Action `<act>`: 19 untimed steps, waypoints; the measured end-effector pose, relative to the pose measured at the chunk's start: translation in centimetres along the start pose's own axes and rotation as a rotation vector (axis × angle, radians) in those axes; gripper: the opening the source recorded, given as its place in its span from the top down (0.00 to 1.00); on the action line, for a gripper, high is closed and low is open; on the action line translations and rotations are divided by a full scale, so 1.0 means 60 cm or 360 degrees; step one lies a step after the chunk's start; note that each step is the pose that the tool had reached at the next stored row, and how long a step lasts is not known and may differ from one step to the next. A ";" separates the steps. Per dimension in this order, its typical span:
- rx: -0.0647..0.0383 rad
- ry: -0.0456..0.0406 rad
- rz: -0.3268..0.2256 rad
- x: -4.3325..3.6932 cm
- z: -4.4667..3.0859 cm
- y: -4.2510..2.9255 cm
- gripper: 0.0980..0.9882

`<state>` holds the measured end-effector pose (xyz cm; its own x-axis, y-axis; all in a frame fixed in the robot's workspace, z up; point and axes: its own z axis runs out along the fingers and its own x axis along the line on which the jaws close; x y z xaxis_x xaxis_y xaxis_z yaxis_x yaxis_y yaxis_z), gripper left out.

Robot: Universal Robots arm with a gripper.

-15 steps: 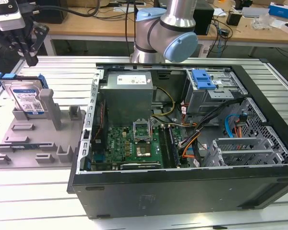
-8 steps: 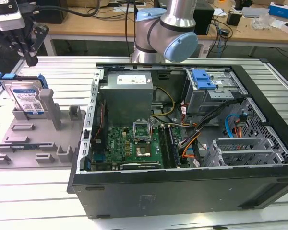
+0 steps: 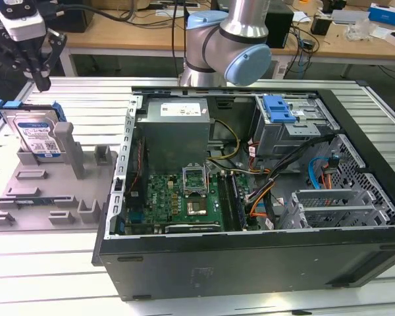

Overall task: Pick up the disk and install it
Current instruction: 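Pick up the disk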

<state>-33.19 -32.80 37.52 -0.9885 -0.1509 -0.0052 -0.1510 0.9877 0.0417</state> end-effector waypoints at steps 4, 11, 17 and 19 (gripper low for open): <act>-0.0001 0.0007 -0.0159 0.000 0.001 0.000 0.99; -0.0003 0.0025 -0.0512 0.000 0.002 0.000 0.50; -0.0005 0.0037 -0.0800 0.000 0.003 0.000 0.50; -0.0005 0.0040 -0.0881 0.000 0.004 0.000 0.50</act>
<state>-33.18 -32.80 37.30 -0.7610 -0.6487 -0.0031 -0.6482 0.7603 0.0425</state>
